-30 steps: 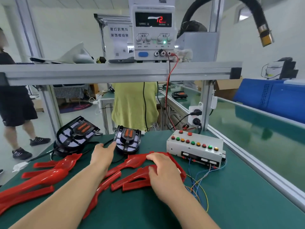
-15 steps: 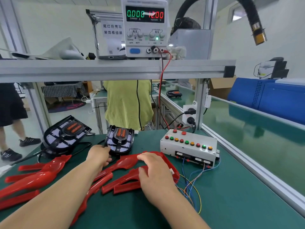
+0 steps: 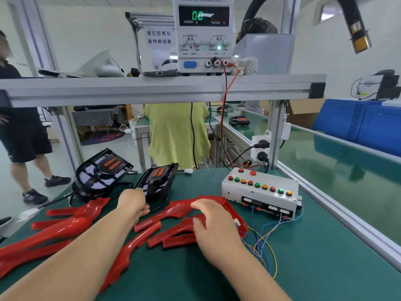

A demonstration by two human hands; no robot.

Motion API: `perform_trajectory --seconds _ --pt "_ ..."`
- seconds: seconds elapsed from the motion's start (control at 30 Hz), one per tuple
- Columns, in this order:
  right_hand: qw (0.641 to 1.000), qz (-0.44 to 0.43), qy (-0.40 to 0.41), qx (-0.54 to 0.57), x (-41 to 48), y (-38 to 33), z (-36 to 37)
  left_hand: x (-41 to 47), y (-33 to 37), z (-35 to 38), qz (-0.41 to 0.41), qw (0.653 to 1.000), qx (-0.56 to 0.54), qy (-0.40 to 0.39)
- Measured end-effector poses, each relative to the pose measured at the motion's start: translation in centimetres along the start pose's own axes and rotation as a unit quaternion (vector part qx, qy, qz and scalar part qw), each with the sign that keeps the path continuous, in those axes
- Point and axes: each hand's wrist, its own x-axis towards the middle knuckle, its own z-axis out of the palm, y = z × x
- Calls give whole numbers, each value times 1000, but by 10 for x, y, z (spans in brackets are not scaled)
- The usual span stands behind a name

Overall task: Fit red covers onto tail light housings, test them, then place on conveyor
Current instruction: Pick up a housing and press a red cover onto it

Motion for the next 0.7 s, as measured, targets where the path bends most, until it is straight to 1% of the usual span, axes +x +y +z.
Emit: perform_trajectory --seconds 0.23,0.4,0.5,0.63,0.7 --pt "1000 8 -4 5 -1 -2 -1 -9 -1 -20 13 999 -32 -10" --pt "1000 16 3 20 -3 -6 -1 -29 -4 -35 51 997 -47 -19" --pt "998 28 0 51 -3 -6 0 -46 -7 -42 87 995 -49 -30" --pt "993 57 -5 98 -3 -6 1 -72 -8 -43 104 990 -67 -71" --pt "979 82 -19 187 -1 -7 1 -89 -6 -39 101 987 -82 -96"
